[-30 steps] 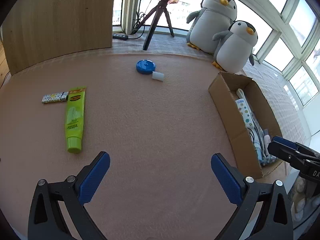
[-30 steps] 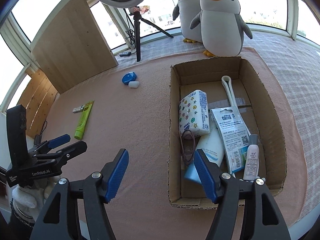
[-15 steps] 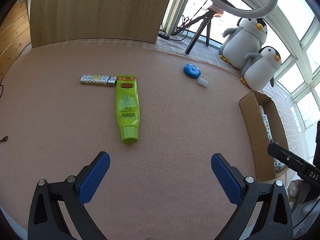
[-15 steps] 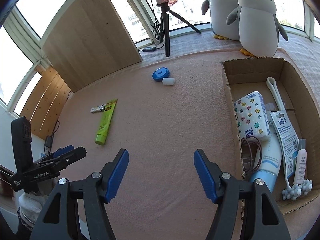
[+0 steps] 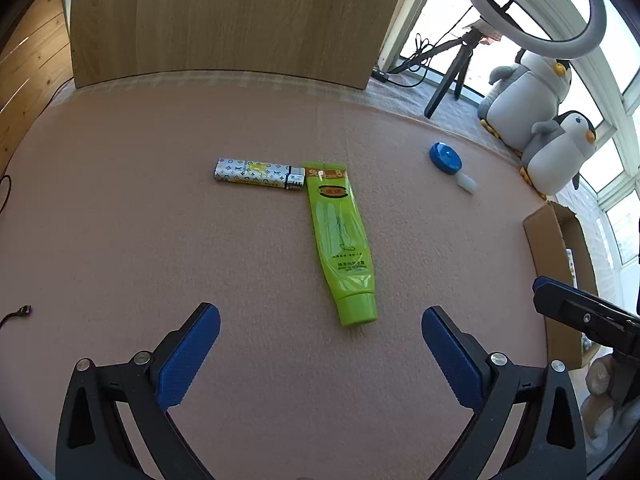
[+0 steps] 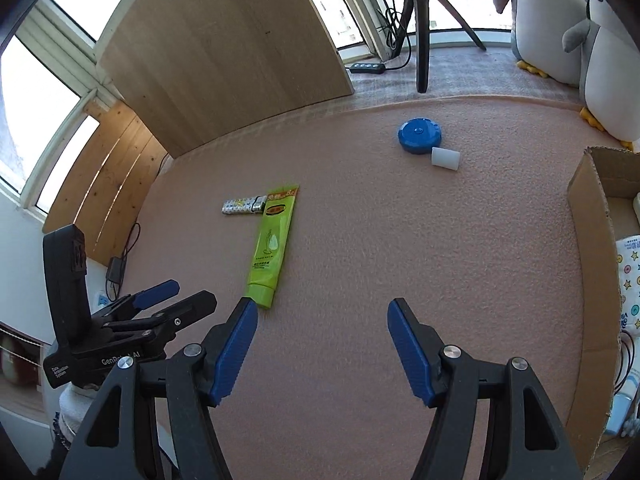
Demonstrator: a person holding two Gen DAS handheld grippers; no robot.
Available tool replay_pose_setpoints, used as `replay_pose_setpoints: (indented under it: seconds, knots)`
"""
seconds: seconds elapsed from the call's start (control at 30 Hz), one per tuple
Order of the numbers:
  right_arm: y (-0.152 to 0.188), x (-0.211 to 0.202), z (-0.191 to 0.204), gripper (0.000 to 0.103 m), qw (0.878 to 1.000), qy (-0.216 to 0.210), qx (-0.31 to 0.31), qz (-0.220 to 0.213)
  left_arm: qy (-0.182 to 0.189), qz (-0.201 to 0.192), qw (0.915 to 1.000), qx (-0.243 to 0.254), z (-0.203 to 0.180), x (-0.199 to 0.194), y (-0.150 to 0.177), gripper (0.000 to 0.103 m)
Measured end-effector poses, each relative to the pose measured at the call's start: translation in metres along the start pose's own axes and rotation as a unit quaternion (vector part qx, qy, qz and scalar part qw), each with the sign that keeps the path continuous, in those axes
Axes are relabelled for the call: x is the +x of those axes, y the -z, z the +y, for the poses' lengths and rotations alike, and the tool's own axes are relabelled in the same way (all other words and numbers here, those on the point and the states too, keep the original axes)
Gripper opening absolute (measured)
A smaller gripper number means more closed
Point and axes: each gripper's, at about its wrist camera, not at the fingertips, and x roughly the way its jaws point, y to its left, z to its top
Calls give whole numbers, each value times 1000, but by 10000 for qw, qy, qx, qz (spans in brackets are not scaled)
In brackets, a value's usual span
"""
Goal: Organize objects
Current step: 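Move the right tool to the green tube and close on it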
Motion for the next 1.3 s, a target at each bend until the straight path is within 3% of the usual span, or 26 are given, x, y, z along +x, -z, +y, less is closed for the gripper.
replay_pose_setpoints:
  seconds: [0.17, 0.37, 0.63, 0.87, 1.0, 1.3]
  knots:
    - [-19, 33, 11, 64, 9989, -306, 232, 271, 90, 106, 9999, 7, 8, 17, -13, 99]
    - [-37, 71, 27, 48, 9977, -308, 148, 579, 240, 319, 9992, 100, 8, 40, -20, 86]
    - [-46, 115, 32, 38, 9943, -355, 257, 972, 501, 563, 9971, 120, 7, 62, -23, 70]
    - [-46, 133, 31, 37, 9922, -294, 268, 1177, 687, 640, 9955, 102, 6, 72, -25, 64]
    - [-44, 138, 32, 28, 9907, -322, 256, 1298, 808, 666, 9944, 119, 3, 74, -25, 57]
    - [-37, 144, 33, 22, 9872, -641, 334, 1425, 908, 676, 9935, 117, -2, 73, -18, 47]
